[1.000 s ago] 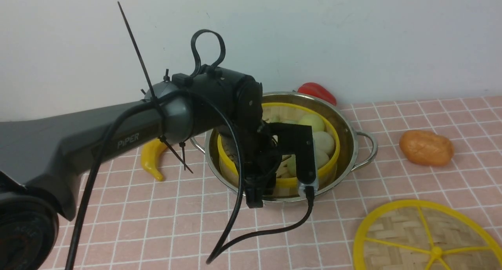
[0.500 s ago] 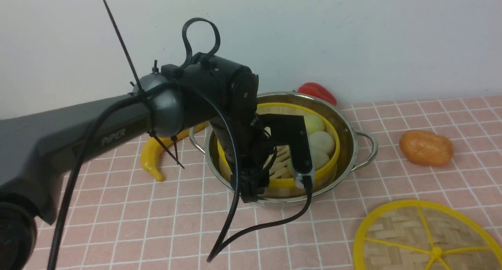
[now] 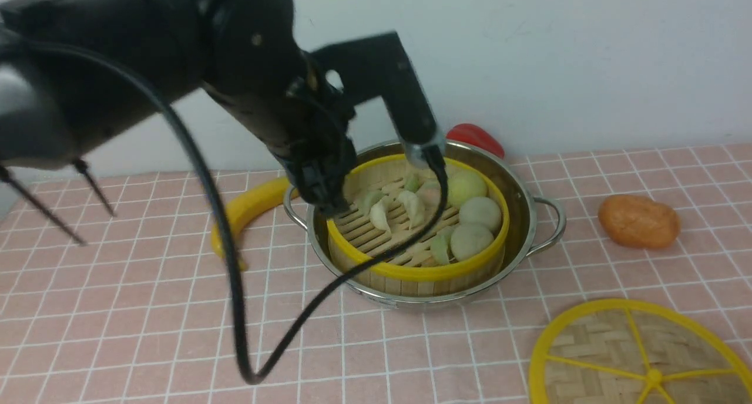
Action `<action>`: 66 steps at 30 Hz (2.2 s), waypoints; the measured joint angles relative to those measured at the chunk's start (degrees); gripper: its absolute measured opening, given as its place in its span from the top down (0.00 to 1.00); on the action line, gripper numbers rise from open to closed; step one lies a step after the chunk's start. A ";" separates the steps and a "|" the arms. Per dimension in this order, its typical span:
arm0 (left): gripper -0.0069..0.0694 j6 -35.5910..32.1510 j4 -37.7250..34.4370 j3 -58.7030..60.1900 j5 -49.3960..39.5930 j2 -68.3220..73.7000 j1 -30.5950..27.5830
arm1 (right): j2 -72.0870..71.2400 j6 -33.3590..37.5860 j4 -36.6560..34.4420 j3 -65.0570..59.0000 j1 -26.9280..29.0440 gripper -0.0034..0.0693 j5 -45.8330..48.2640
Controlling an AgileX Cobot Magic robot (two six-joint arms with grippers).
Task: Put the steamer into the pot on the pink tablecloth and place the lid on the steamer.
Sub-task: 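Move the gripper down to the bamboo steamer lid and grasp its center knob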
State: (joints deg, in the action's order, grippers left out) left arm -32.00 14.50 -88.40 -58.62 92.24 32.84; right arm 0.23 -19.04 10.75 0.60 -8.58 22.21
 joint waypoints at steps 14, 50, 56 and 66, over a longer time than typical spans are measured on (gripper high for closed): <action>0.93 21.06 5.22 0.00 0.43 -18.14 0.00 | 0.00 0.00 0.00 0.00 0.00 0.62 0.00; 0.84 24.90 -14.98 87.25 46.52 -84.29 -41.05 | 0.00 -0.19 0.00 0.00 0.00 0.62 0.00; 0.83 24.90 -14.96 88.81 43.38 -91.58 -41.05 | 0.00 -0.19 0.00 0.00 0.00 0.62 0.00; 0.81 24.90 -14.50 88.81 40.02 -92.11 -41.05 | 0.00 -0.23 0.00 0.00 0.00 0.62 0.00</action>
State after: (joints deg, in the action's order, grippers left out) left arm -7.09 0.00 0.40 -18.60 0.13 -8.22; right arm 0.23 -19.27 10.75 0.60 -8.58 22.21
